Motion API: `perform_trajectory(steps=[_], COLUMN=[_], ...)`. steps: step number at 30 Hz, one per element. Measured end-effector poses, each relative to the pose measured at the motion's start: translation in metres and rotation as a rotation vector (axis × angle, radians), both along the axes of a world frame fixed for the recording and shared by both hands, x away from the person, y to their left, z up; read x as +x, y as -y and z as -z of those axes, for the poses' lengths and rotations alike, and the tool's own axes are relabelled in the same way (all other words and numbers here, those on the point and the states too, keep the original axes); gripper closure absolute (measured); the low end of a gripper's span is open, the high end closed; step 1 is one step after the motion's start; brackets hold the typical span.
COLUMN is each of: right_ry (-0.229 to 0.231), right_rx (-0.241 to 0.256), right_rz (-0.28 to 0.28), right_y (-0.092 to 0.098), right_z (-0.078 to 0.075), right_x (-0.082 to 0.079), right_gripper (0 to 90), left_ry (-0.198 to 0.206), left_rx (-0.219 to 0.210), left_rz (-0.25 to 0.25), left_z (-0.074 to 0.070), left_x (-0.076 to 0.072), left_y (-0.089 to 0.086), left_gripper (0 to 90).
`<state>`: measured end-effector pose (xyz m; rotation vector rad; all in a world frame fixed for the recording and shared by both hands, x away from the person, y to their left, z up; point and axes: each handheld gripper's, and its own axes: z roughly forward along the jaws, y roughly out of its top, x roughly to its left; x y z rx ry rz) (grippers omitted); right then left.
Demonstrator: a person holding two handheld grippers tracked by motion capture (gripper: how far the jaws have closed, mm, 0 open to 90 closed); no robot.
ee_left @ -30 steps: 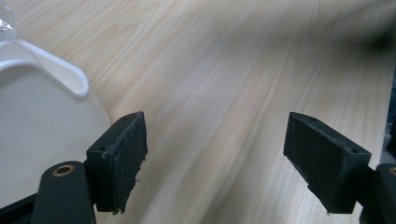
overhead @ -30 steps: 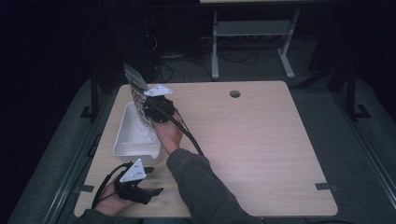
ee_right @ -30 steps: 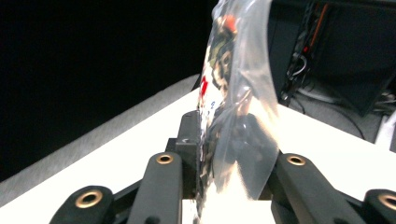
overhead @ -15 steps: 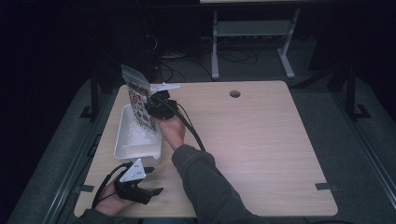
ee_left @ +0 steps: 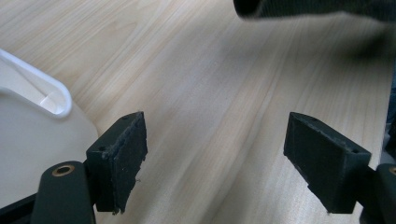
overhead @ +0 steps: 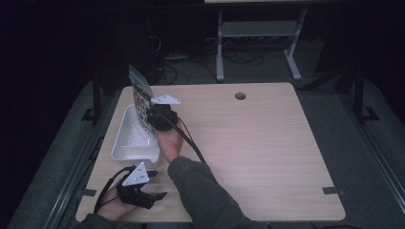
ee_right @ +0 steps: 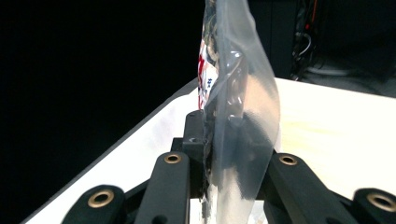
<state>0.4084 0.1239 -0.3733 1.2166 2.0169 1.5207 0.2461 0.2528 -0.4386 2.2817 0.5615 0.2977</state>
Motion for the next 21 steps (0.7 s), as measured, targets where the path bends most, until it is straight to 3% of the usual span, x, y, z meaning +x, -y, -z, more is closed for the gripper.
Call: perform_trajectory(steps=[4, 7, 13, 21], right_ry=[0.008, 0.029, 0.033, -0.019], right_rx=[-0.012, -0.05, -0.059, -0.004], right_rz=[-0.002, -0.013, -0.013, -0.069], right_y=[0.001, 0.003, 0.007, 0.018], right_z=[0.001, 0.003, 0.006, 0.007], right_x=[-0.002, -0.003, -0.004, 0.005], right_gripper=[75.5, 75.1, 74.8, 70.5], left_ry=[-0.001, -0.002, -0.002, -0.004], left_rx=[0.0, 0.0, 0.006, 0.006], left_rz=[0.0, 0.0, 0.002, 0.004], left_z=[0.0, 0.0, 0.001, 0.001], left_x=[0.0, 0.0, 0.001, 0.001], left_y=[0.0, 0.001, 0.001, 0.001], left_gripper=[20.9, 20.9, 20.9, 20.8])
